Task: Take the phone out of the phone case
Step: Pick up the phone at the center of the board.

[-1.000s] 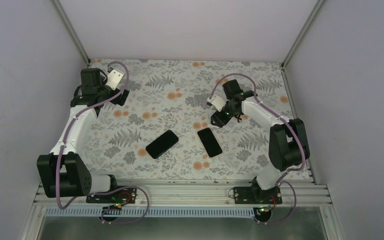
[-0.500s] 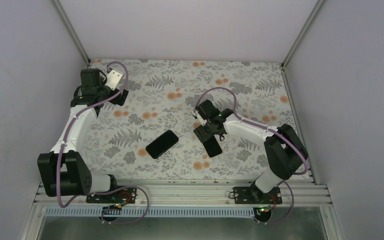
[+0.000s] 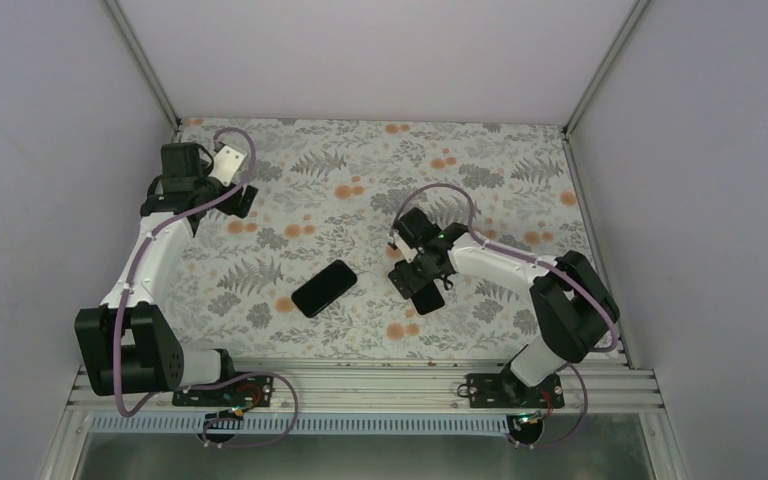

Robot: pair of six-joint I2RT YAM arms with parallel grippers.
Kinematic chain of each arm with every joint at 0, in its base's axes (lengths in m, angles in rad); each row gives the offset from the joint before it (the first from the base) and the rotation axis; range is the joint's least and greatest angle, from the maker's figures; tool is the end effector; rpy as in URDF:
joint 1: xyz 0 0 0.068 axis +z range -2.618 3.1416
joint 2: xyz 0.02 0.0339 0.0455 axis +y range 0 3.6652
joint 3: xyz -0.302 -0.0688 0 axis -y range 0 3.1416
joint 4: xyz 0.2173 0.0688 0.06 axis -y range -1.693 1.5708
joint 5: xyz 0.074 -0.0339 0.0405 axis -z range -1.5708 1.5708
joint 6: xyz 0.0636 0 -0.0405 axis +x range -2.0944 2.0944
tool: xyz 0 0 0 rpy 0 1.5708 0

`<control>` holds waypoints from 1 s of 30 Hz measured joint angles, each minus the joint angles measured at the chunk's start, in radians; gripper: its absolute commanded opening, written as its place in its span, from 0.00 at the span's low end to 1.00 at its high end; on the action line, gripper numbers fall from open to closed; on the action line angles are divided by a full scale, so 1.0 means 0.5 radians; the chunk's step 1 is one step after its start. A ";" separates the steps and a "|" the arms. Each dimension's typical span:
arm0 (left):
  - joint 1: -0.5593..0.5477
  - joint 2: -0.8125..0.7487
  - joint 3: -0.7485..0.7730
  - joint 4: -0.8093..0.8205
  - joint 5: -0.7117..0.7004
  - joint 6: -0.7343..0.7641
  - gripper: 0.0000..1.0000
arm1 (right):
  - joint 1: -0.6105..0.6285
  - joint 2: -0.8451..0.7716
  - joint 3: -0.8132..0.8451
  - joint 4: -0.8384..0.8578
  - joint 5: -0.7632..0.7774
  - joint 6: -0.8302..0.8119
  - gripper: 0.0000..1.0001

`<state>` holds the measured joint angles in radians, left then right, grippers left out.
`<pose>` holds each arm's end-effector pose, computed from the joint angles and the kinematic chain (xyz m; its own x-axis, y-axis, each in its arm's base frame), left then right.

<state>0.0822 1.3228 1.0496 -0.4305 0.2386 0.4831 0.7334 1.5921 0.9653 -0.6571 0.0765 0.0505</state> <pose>0.2751 0.0076 0.3175 -0.5247 0.4097 -0.7462 0.3879 0.8953 0.2188 0.2087 0.1815 0.2048 -0.7445 -0.6031 -0.2863 -0.6146 0.7867 -0.0589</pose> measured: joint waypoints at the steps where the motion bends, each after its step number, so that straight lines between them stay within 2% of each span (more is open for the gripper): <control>1: 0.000 0.000 0.000 -0.007 0.005 0.000 1.00 | 0.000 -0.002 0.011 -0.012 -0.029 -0.003 1.00; 8: 0.002 -0.013 0.000 -0.027 0.018 0.007 1.00 | 0.001 0.008 0.032 -0.052 -0.079 -0.014 1.00; 17: 0.002 -0.020 -0.002 -0.027 0.059 0.014 1.00 | 0.002 0.183 0.032 -0.049 -0.041 -0.018 0.99; 30: 0.011 -0.020 -0.002 -0.027 0.081 0.014 1.00 | -0.004 0.195 0.032 -0.038 0.032 -0.018 0.97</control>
<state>0.0879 1.3128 1.0489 -0.4442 0.2790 0.4904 0.7315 1.6897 0.9813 -0.6762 0.0925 0.0414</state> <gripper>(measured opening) 0.999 0.976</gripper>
